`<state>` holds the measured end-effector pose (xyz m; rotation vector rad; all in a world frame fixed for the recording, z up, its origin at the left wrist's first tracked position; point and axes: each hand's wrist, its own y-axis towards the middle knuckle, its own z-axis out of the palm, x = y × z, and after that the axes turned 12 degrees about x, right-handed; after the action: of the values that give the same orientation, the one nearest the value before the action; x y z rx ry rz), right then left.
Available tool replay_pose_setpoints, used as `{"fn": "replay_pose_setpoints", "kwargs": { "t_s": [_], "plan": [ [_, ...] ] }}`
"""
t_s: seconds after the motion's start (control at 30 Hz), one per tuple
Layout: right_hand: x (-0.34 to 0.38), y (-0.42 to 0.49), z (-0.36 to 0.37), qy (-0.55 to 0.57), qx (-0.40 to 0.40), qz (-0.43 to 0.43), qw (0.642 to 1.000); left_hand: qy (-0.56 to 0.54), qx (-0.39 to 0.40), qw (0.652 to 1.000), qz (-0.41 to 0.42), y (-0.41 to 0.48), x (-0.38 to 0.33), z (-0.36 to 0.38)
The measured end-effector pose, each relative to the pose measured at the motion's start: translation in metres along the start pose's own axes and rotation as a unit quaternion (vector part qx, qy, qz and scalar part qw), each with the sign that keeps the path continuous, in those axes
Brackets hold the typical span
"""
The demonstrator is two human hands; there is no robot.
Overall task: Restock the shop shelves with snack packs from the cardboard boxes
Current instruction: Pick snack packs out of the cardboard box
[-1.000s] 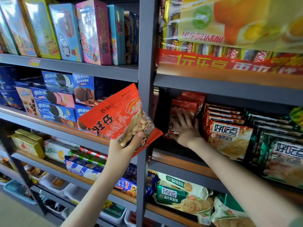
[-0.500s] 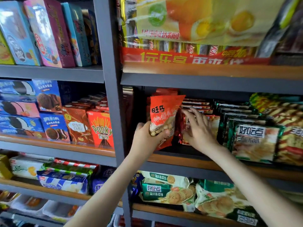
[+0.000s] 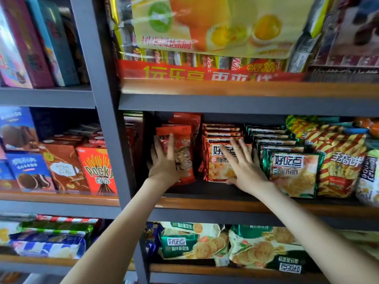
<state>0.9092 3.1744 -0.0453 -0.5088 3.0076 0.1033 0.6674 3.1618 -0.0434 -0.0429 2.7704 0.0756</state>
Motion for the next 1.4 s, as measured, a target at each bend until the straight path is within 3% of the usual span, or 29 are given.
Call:
{"fn": "replay_pose_setpoints", "kwargs": {
  "t_s": [0.07,0.17,0.23,0.33,0.4,0.5,0.57,0.7,0.9,1.13,1.3,1.4],
  "plan": [
    [0.0,0.0,-0.001,0.008,0.004,-0.006,1.0,0.067,0.048,0.997,0.011,0.0,0.006,0.002],
    [0.001,0.002,-0.002,0.011,0.002,-0.008,1.0,0.231,-0.047,0.972,0.001,0.009,0.015,0.01],
    [0.002,0.002,-0.003,-0.001,-0.001,-0.002,1.0,0.271,-0.082,0.959,-0.005,0.012,0.012,0.008],
    [0.006,0.002,-0.002,-0.015,-0.005,0.016,1.0,0.189,-0.01,0.982,-0.022,0.011,0.004,0.003],
    [0.009,0.0,-0.001,-0.022,-0.01,0.029,0.999,0.048,0.06,0.997,-0.03,0.011,0.006,0.0],
    [0.019,-0.003,-0.003,-0.03,-0.033,0.003,0.999,-0.205,0.11,0.973,0.008,0.009,0.017,0.001],
    [0.031,-0.003,-0.005,-0.029,-0.051,-0.033,0.998,-0.267,0.086,0.96,0.008,0.01,0.023,0.005],
    [0.062,0.008,-0.006,-0.062,-0.064,-0.076,0.993,-0.239,0.114,0.964,-0.013,0.009,0.026,0.007],
    [0.1,0.03,-0.003,-0.092,-0.051,-0.09,0.99,-0.197,0.142,0.97,0.028,0.002,0.025,0.004],
    [0.111,0.052,-0.004,-0.088,0.024,-0.046,0.995,-0.121,0.095,0.988,0.031,0.004,0.028,0.003],
    [0.121,0.051,-0.004,-0.073,0.009,-0.033,0.997,-0.066,0.084,0.992,0.061,0.003,0.031,0.008],
    [0.123,0.048,-0.009,-0.033,0.028,-0.041,0.998,-0.092,0.02,0.991,0.099,0.007,0.03,0.012]
  ]
}}
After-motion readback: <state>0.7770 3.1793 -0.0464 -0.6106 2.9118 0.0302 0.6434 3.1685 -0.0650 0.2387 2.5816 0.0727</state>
